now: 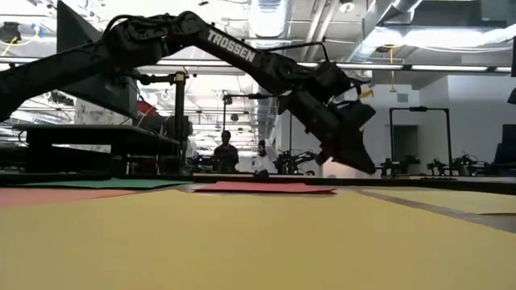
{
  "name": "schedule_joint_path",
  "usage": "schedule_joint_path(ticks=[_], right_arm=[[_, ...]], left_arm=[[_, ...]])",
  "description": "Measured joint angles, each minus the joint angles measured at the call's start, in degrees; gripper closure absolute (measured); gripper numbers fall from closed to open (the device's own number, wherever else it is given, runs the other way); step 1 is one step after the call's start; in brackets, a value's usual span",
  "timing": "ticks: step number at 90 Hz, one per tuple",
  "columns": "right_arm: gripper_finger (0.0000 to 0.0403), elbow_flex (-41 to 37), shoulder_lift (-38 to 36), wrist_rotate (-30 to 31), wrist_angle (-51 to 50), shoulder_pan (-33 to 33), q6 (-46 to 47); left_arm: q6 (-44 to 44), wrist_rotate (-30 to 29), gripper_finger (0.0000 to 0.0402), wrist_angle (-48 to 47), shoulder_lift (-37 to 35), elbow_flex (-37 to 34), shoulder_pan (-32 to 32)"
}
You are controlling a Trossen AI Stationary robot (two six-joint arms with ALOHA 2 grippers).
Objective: Organize paper
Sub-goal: Stack the yellow paper on top of the yellow paper
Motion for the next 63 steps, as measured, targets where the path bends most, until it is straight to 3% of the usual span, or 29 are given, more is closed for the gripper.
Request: schedule_joint_path(ticks=[37, 63], right_arm=[[0.0156, -0.1, 0.2, -1.0, -0.1, -0.7, -0.2], [0.0156, -0.1, 0.2, -1.2, 0.2, -0.8, -0.7]], left_arm=[[-2.7, -0.8, 0.0402, 3.6, 2.7, 0.0, -2.9], [-5.1, 1.5, 0.0402, -3.1, 4.3, 0.3, -5.7]])
